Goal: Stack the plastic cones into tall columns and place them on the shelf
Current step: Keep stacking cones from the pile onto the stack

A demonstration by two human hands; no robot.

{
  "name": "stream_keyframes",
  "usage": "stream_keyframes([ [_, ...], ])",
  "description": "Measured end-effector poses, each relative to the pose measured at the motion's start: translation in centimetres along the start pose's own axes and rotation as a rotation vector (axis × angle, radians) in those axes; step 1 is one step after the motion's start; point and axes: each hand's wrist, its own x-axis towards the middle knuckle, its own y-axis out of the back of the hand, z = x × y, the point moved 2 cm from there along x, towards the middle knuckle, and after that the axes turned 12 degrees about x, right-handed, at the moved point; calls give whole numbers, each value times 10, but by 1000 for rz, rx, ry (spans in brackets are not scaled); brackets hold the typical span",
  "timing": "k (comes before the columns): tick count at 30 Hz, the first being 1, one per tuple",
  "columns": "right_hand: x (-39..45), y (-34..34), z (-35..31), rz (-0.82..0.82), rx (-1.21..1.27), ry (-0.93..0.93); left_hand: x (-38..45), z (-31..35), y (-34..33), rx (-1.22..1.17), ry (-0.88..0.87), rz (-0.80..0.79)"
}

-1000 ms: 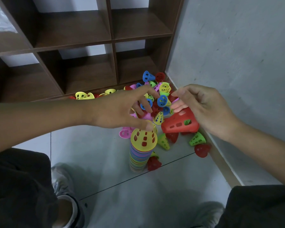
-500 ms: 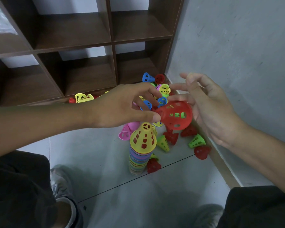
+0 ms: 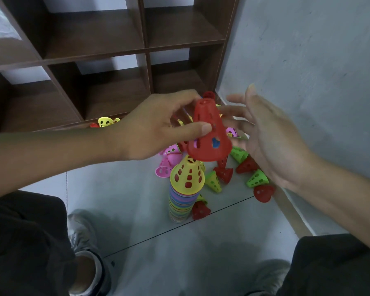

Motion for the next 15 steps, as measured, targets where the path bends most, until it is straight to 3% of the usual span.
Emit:
stream_keyframes([
  [8,7,9,7,60,-158,-30,-4,-24,-15,333,-81,-218],
  [15,8,10,11,47,-175,-27,-3,-25,-16,300,-67,-247],
])
